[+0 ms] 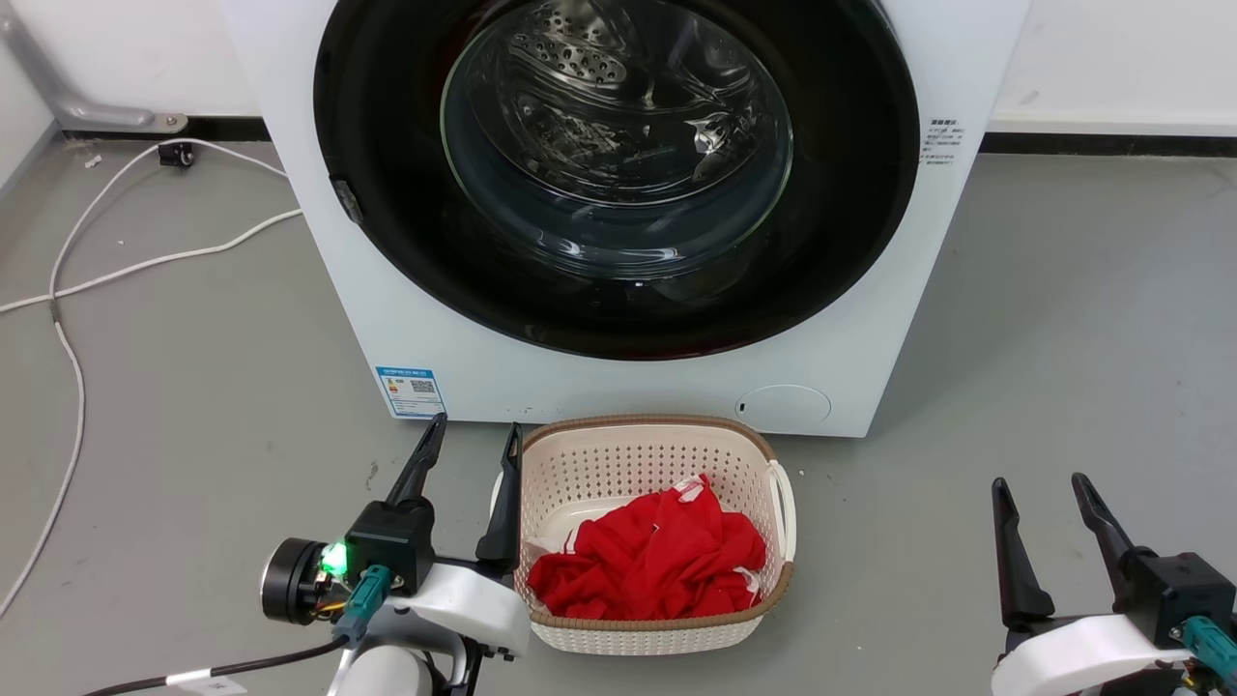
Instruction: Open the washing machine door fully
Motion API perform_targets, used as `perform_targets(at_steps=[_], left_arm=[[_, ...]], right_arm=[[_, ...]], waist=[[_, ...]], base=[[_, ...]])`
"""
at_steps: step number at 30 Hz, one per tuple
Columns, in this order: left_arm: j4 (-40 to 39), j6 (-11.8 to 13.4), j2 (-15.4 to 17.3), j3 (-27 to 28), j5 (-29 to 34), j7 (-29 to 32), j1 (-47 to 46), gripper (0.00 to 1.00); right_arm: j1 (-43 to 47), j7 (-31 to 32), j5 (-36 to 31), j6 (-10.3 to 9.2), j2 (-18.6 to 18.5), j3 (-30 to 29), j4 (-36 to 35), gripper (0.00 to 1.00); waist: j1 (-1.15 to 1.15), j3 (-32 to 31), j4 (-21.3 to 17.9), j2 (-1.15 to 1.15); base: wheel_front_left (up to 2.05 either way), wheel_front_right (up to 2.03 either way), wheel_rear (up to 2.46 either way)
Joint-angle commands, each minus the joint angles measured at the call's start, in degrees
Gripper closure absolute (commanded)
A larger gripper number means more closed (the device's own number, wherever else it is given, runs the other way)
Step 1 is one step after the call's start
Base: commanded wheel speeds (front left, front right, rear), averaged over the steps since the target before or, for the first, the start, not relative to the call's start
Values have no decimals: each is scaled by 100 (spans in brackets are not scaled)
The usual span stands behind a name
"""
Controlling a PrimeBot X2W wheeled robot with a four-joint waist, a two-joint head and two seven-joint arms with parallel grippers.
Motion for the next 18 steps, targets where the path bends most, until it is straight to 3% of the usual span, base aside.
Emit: perform_targets(at_steps=[1, 13, 14, 15, 16, 18], left_arm=[[16, 17, 7, 14, -15, -27, -41, 0], [40, 47, 7, 49, -72, -23, -21, 0], [39, 48, 7, 53, -71, -23, -19, 0], [36, 47, 7, 56, -72, -23, -15, 0], [36, 47, 7, 55, -72, -23, -12, 0], [31, 47, 7, 53, -79, -22, -12, 0]], right_arm=[[22, -43, 20, -3, 7, -6, -7, 0], [-14, -59, 137, -4, 7, -23, 56, 0], [-15, -48, 185, -4, 7, -20, 67, 7], [-17, -48, 180, -4, 7, -21, 72, 64], [-18, -58, 203, -4, 7, -19, 74, 100], [-16, -66, 249, -4, 7, -16, 85, 100]], waist=[[0, 0, -3, 0], [0, 15, -23, 0], [0, 15, -26, 0], [0, 16, -29, 0], [0, 14, -29, 0], [0, 19, -30, 0]], base=[[0, 0, 0], [0, 0, 0], [0, 0, 0], [0, 0, 0], [0, 0, 0], [0, 0, 0]])
